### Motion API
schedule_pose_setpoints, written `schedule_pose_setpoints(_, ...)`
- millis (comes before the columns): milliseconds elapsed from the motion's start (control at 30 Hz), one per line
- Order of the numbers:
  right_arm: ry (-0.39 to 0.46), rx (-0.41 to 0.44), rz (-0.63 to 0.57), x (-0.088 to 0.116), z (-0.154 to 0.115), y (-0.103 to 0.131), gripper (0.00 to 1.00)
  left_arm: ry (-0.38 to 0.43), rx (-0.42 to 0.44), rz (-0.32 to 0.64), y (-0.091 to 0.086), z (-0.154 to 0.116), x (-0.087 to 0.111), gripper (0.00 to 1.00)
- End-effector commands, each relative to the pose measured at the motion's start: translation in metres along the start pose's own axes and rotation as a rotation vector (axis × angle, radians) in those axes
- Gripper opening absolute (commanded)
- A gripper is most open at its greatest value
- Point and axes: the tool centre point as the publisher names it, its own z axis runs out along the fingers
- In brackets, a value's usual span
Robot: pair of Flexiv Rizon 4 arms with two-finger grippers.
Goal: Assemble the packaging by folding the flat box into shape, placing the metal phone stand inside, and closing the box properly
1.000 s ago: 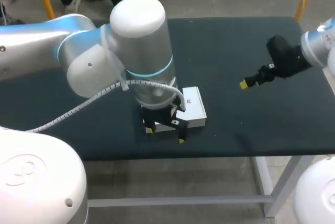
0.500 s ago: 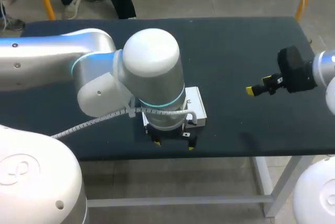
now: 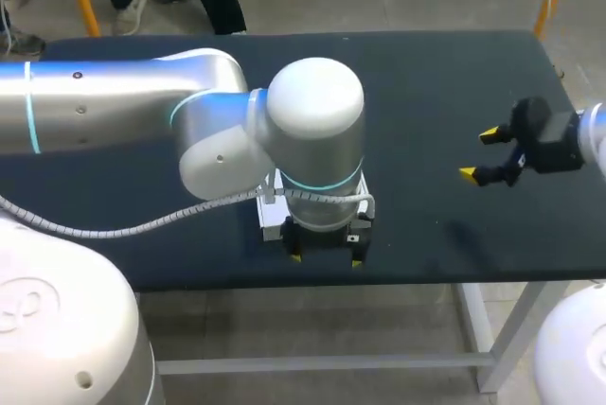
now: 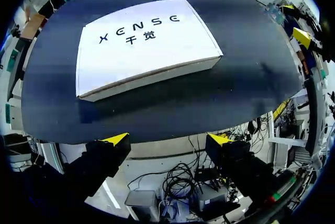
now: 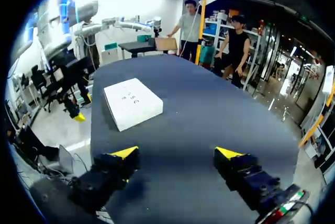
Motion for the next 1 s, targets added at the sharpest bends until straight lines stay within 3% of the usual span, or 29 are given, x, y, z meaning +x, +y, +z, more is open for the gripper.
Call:
schedule_pose_setpoints(33, 0.113, -0.325, -0.018, -0.011, -0.005, -0.010, 1.00, -0.034, -0.016, -0.033, -0.012, 0.009, 0.002, 1.00)
schedule_pose_setpoints(400, 0.085, -0.345, -0.054, -0.020, -0.003, -0.012, 1.00, -0.016, -0.037, -0.074, -0.037, 0.018, -0.011, 1.00)
schedule_pose_setpoints(1000, 0.087, -0.350, -0.044, -0.023, -0.002, -0.012, 1.00, -0.049, -0.031, -0.116, -0.094, 0.032, -0.023, 1.00)
